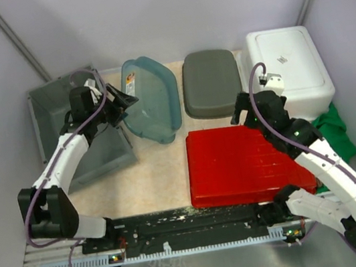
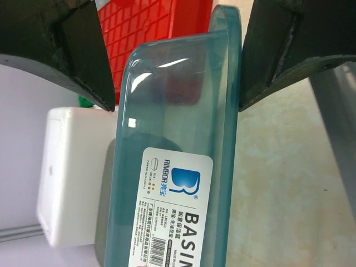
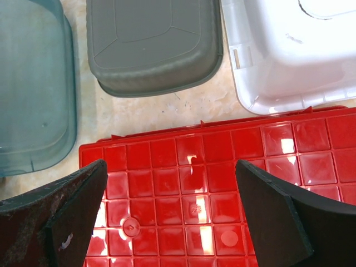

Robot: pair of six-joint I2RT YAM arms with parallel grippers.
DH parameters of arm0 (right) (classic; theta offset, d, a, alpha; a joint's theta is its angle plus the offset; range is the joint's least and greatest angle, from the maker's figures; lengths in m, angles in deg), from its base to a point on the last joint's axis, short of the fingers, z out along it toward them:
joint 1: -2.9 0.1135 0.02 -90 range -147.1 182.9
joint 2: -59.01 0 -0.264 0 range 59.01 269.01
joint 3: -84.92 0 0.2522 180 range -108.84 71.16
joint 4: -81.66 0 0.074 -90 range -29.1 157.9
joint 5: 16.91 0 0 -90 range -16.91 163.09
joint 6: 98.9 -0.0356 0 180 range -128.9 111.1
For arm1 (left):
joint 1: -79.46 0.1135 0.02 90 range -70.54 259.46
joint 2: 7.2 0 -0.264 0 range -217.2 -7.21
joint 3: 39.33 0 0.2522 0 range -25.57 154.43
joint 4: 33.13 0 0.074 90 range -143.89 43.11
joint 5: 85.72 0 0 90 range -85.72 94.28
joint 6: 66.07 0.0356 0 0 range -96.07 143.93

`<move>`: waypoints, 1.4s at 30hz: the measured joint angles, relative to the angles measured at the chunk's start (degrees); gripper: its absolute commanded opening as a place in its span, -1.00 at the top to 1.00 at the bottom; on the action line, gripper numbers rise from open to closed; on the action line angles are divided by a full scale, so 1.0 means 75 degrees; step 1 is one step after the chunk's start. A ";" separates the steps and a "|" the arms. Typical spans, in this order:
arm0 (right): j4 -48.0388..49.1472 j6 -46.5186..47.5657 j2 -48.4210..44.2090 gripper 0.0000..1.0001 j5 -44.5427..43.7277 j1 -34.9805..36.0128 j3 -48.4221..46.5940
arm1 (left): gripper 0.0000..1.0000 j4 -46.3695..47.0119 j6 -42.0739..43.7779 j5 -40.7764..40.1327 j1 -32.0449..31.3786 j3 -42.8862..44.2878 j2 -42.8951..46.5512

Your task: Turn the large container upside down

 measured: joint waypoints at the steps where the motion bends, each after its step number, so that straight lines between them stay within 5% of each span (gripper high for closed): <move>1: 0.0000 -0.0003 0.0000 -0.97 0.0003 0.0000 0.0000 | -0.83 -0.0195 0.0122 -0.0079 0.0000 0.0114 0.0006; 20: -0.0003 -0.0140 0.0012 -0.97 0.0137 0.0000 0.0000 | -0.85 -0.2416 0.1784 -0.1408 -0.0012 0.1620 0.0484; 32: 0.0003 -0.0227 0.0064 -0.95 0.0493 0.0000 0.0000 | -0.86 -0.3416 0.2637 -0.3375 -0.2090 0.3127 -0.0201; 42: 0.0510 -0.0393 0.0968 -0.95 0.1763 0.0425 -0.0055 | -0.99 -0.4368 0.3177 -0.4814 -0.1737 0.3529 -0.0344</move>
